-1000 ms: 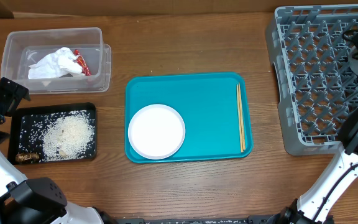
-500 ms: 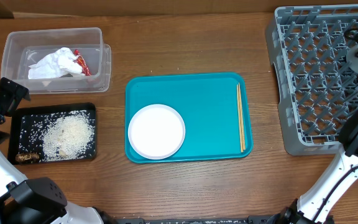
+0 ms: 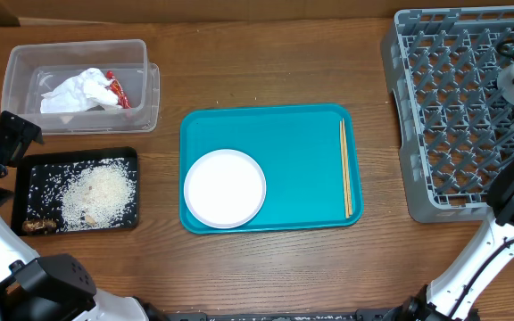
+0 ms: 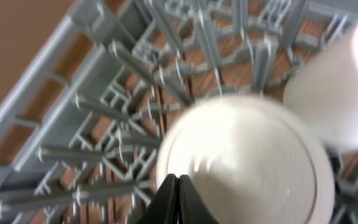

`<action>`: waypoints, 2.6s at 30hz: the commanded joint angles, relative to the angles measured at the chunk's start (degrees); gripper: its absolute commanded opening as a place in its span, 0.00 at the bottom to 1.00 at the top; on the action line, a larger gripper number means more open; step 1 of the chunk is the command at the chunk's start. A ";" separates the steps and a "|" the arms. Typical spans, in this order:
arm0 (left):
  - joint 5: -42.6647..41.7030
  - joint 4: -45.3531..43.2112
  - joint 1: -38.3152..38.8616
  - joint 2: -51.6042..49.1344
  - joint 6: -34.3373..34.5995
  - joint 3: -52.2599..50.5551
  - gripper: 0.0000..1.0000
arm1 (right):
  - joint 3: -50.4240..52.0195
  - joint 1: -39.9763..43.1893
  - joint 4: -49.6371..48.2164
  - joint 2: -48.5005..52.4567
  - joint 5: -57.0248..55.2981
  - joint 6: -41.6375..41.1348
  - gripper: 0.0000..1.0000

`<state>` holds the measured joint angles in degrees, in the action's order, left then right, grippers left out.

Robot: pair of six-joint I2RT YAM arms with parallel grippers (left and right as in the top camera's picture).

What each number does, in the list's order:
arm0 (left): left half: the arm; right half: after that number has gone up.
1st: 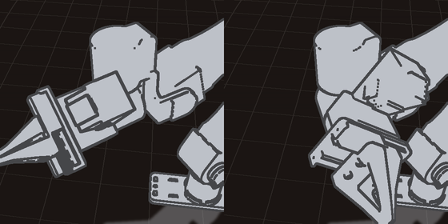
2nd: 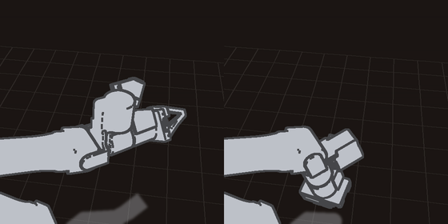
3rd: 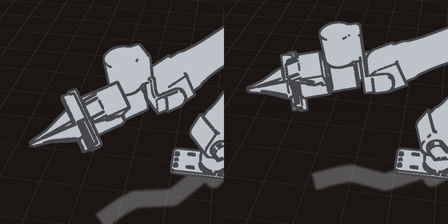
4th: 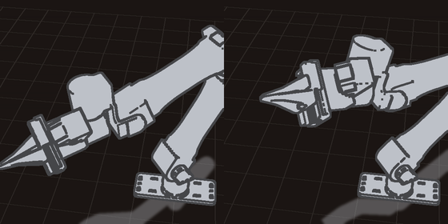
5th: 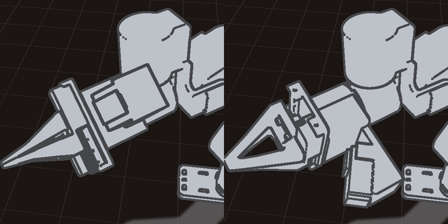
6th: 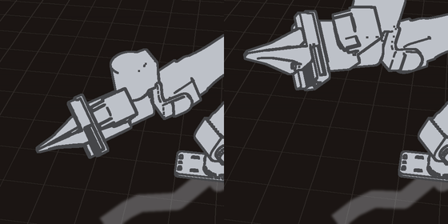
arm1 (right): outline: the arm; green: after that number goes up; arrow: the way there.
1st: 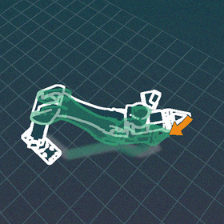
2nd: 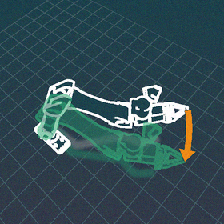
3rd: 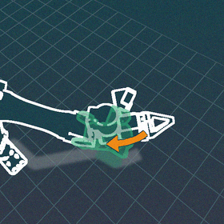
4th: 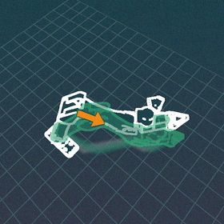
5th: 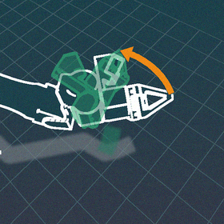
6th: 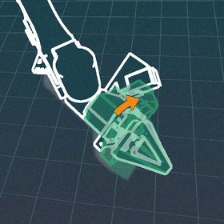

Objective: Sort waste into correct bins and load items into the dishwasher
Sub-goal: 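Open the right gripper and lift it off the bowl, then reach the right gripper to the wooden chopsticks on the teal tray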

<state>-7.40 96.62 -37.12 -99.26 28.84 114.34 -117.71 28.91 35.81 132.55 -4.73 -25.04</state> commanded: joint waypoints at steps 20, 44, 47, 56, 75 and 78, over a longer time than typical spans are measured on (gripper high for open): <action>0.37 0.00 0.39 0.15 0.96 -0.26 1.00 | 1.42 -5.95 44.81 -26.25 40.33 14.88 0.67; 0.37 0.00 0.44 0.15 0.98 -0.26 1.00 | 36.52 -45.92 24.37 -26.23 4.72 1.20 0.61; 0.37 0.00 0.44 0.15 0.98 -0.26 1.00 | 39.34 -46.56 20.26 -26.14 4.76 1.16 0.51; 0.37 0.00 0.39 0.15 0.98 -0.26 1.00 | 45.20 -46.69 14.10 -26.08 1.79 0.85 0.45; 0.37 0.02 0.42 0.15 0.98 -0.26 1.00 | 49.27 -46.71 9.88 -26.01 0.72 1.03 0.37; 0.37 0.02 0.42 0.15 0.96 -0.26 1.00 | 50.21 -46.71 9.20 -25.99 0.74 1.03 0.37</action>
<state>-7.40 96.62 -37.12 -99.26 28.84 114.34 -68.49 -17.63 45.60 106.48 -3.25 -23.75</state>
